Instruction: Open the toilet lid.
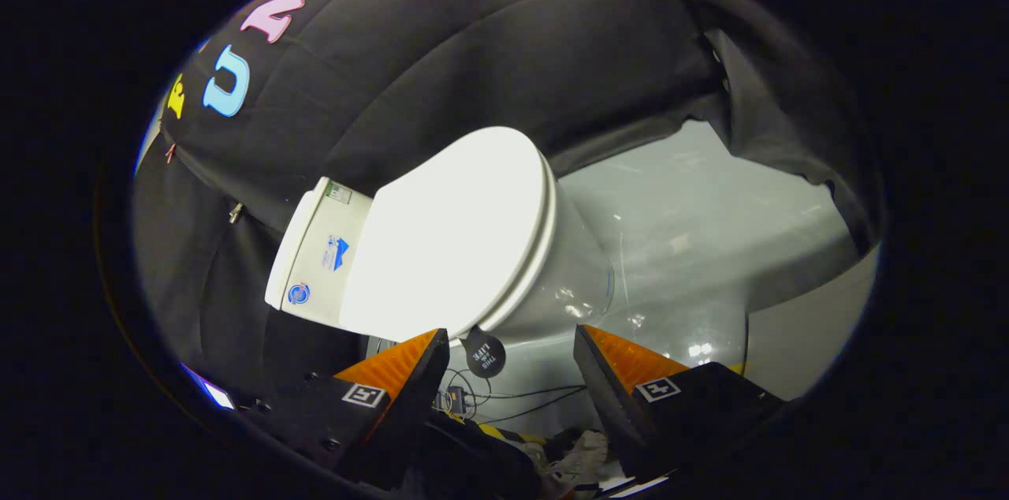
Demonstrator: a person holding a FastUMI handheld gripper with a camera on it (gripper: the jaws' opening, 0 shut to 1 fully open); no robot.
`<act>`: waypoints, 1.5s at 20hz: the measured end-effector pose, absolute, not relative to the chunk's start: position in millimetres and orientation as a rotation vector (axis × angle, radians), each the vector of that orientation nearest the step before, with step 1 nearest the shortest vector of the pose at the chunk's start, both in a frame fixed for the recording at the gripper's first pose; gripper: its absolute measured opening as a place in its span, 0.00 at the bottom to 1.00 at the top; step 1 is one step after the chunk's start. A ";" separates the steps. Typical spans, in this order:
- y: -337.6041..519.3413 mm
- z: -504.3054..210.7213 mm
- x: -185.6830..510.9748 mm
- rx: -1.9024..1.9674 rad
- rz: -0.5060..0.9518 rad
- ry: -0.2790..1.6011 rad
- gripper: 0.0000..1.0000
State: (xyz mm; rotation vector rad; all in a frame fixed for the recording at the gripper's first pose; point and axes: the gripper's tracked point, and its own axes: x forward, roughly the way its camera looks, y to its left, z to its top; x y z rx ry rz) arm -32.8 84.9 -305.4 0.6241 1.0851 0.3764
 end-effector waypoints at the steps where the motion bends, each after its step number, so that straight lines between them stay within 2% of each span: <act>1: 87.1 -313.1 -36.3 0.639 0.372 1.107 0.99; 7: 121.5 -337.3 -52.4 0.729 0.425 1.201 0.99; 9: 137.0 -331.8 -54.3 0.785 0.468 1.202 0.94; 12: 141.4 -330.7 -54.0 0.756 0.494 1.188 0.43; 13: 141.5 -329.0 -57.9 0.732 0.516 1.195 0.42; 16: 130.1 -338.1 -46.1 0.702 0.426 1.239 0.13; 17: 135.3 -338.2 -48.2 0.714 0.413 1.253 0.13; 21: 135.4 -331.2 -51.8 0.647 0.519 1.222 0.13; 30: 139.5 -298.3 -50.5 0.499 0.589 1.145 0.13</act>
